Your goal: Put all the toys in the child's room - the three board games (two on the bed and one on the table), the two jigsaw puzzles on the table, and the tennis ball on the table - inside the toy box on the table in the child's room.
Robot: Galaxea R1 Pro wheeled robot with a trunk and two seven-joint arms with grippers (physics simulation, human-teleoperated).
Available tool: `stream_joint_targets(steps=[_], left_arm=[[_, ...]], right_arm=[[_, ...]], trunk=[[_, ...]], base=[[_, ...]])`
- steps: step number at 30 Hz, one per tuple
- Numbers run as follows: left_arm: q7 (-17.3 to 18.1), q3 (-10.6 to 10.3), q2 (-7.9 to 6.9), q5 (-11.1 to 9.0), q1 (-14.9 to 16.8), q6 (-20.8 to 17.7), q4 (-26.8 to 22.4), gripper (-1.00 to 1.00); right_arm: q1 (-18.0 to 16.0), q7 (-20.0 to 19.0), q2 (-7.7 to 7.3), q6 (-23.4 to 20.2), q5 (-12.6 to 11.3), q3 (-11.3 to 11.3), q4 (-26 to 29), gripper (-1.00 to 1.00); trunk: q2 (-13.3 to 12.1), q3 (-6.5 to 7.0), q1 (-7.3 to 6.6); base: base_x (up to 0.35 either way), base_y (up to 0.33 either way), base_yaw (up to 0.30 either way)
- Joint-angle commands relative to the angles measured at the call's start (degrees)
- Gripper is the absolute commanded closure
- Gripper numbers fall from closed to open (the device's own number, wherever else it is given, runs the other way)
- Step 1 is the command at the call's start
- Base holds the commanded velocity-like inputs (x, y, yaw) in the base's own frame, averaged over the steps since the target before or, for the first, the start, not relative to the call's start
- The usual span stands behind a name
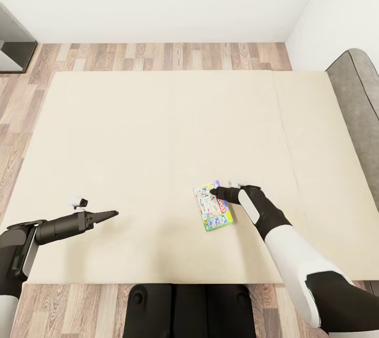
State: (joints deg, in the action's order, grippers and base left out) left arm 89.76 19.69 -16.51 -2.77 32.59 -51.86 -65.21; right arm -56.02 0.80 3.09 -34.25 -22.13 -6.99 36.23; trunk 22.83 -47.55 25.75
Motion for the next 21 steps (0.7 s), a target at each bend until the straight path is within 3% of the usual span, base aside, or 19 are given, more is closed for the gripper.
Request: stream_joint_targets(steps=[1,21], left_arm=[[0.2,0.0,-0.04,0.0,0.0,-0.6,0.0,-1.00],[0.2,0.0,-0.02,0.0,0.0,-0.6,0.0,-1.00]], right_arm=[[0.0,0.0,-0.02,0.5,-0.1,-0.1,-0.6,-1.00],[0.1,-0.4,-0.03,1.9,-0.1,-0.2,-2.9,-1.00]], trunk=[[0.1,-0.06,0.03],[0.1,-0.19,0.03]], base=[[0.000,0.000,0.000],[0.000,0.000,0.000]])
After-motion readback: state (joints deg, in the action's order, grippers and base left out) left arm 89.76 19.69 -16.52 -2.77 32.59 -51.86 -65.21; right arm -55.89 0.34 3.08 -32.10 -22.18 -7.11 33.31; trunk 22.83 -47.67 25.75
